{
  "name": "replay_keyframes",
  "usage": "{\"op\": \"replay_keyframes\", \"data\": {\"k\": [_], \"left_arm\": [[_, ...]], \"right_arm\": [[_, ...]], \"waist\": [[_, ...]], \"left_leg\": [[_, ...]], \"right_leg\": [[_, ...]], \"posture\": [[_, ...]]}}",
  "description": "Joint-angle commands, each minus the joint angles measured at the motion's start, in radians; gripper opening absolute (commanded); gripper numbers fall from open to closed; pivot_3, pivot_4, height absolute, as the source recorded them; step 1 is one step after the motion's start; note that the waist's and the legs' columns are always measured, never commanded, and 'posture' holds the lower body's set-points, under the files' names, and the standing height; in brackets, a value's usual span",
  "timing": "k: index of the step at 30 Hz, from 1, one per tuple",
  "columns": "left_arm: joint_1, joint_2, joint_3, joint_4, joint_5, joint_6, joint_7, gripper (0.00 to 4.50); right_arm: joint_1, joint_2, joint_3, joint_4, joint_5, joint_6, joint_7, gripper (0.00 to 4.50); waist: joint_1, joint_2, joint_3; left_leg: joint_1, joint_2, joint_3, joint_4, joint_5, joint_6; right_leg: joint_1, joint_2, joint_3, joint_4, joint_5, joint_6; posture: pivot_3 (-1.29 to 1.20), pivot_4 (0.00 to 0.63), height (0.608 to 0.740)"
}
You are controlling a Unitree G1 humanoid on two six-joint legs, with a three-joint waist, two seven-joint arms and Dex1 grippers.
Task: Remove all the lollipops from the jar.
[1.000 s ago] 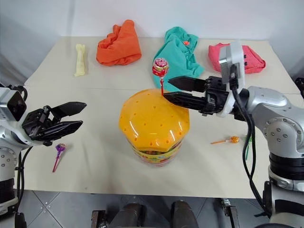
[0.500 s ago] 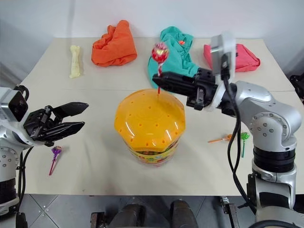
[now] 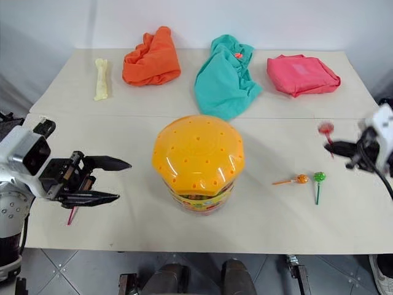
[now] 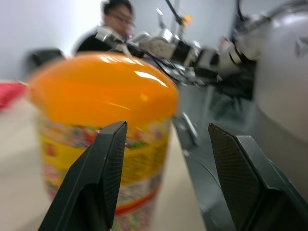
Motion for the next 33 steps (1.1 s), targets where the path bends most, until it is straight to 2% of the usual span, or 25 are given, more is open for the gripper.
{"op": "replay_keyframes", "data": {"k": [1, 5, 9, 10, 13, 15, 17, 19, 22, 26, 30, 33], "left_arm": [[0.003, 0.016, -0.001, -0.019, 0.014, -0.031, -0.031, 2.86], [-0.001, 0.014, -0.004, -0.028, 0.011, -0.026, -0.023, 2.86], [-0.01, 0.014, 0.004, -0.025, -0.001, -0.006, 0.003, 2.86], [-0.013, 0.022, 0.005, -0.02, 0.0, 0.01, 0.021, 2.86], [-0.017, 0.023, 0.019, -0.002, 0.013, 0.011, 0.051, 2.86], [-0.013, 0.024, 0.022, 0.013, 0.049, -0.02, 0.06, 2.86], [-0.005, 0.027, 0.026, 0.024, 0.077, -0.035, 0.074, 2.86], [0.01, 0.029, 0.044, 0.045, 0.108, -0.052, 0.103, 2.86], [0.051, 0.062, 0.054, 0.09, 0.195, -0.071, 0.154, 2.86], [0.068, 0.038, 0.092, 0.153, 0.243, -0.141, 0.212, 2.86], [0.119, -0.003, 0.131, 0.139, 0.281, -0.182, 0.299, 2.86], [0.171, -0.043, 0.136, 0.121, 0.368, -0.256, 0.396, 2.86]], "right_arm": [[0.1, -0.011, -0.05, 0.07, -0.109, -0.131, -0.002, 0.04], [0.22, 0.011, -0.075, 0.104, -0.154, -0.22, 0.017, 0.04], [0.253, 0.036, -0.105, 0.121, -0.158, -0.217, 0.002, 0.04], [0.263, 0.041, -0.118, 0.121, -0.152, -0.215, 0.009, 0.49], [0.286, 0.062, -0.157, 0.114, -0.143, -0.237, 0.017, 1.29], [0.293, 0.087, -0.207, 0.101, -0.108, -0.299, 0.057, 2.0], [0.291, 0.131, -0.268, 0.069, -0.025, -0.372, 0.152, 2.67], [0.268, 0.213, -0.358, -0.005, 0.141, -0.418, 0.276, 3.37], [0.237, 0.247, -0.362, -0.105, 0.21, -0.392, 0.297, 4.41], [0.211, 0.301, -0.286, -0.31, 0.304, -0.322, 0.284, 4.48], [0.226, 0.377, -0.196, -0.47, 0.285, -0.378, 0.286, 4.48], [0.218, 0.427, -0.142, -0.479, 0.242, -0.427, 0.271, 4.48]], "waist": [[-0.005, 0.0, 0.0], [-0.01, 0.0, 0.0], [-0.009, 0.0, 0.0], [-0.008, 0.0, 0.0], [-0.004, 0.0, 0.0], [-0.002, 0.0, 0.0], [-0.003, 0.0, 0.0], [-0.005, 0.0, 0.0], [-0.011, 0.001, 0.0], [-0.008, 0.001, -0.001], [0.005, 0.001, -0.001], [0.01, 0.001, -0.001]], "left_leg": [[0.0, 0.0, 0.0, 0.0, 0.0, 0.0], [0.001, 0.001, 0.002, 0.001, 0.0, 0.0], [0.001, 0.001, 0.002, 0.001, 0.0, 0.0], [0.001, 0.001, 0.002, 0.001, 0.0, 0.0], [0.001, 0.001, 0.001, 0.001, 0.0, -0.001], [0.001, 0.001, 0.001, 0.001, 0.0, 0.0], [0.001, 0.001, 0.001, 0.001, 0.0, -0.001], [0.001, 0.001, 0.001, 0.0, 0.001, -0.001], [0.001, 0.001, 0.001, 0.0, 0.0, -0.001], [0.002, 0.002, 0.001, 0.0, 0.001, -0.001], [0.001, 0.002, -0.002, 0.001, 0.001, -0.001], [0.001, 0.0, -0.001, 0.0, 0.0, -0.001]], "right_leg": [[0.0, 0.0, 0.0, 0.0, 0.0, 0.0], [0.0, 0.0, 0.002, 0.0, 0.0, 0.001], [0.0, 0.001, 0.002, 0.0, 0.0, 0.001], [0.0, 0.001, 0.002, 0.0, 0.0, 0.001], [0.0, 0.0, 0.002, -0.001, 0.0, 0.001], [0.0, 0.0, 0.002, -0.002, 0.001, 0.001], [0.001, 0.0, 0.002, -0.007, 0.001, 0.002], [0.001, 0.001, 0.002, -0.008, 0.001, 0.002], [0.002, 0.001, 0.001, -0.009, 0.001, 0.002], [0.001, 0.002, 0.002, -0.008, 0.001, 0.002], [0.001, 0.0, 0.0, -0.008, 0.001, 0.002], [0.001, 0.0, 0.001, -0.008, 0.002, 0.003]], "posture": [[0.0, 0.15, 0.74], [0.0, 0.15, 0.74], [0.0, 0.15, 0.74], [0.0, 0.15, 0.74], [0.0, 0.15, 0.74], [0.0, 0.15, 0.74], [0.0, 0.15, 0.74], [0.0, 0.15, 0.74], [0.0, 0.15, 0.74], [0.0, 0.15, 0.74], [0.0, 0.15, 0.74], [0.0, 0.15, 0.74]]}}
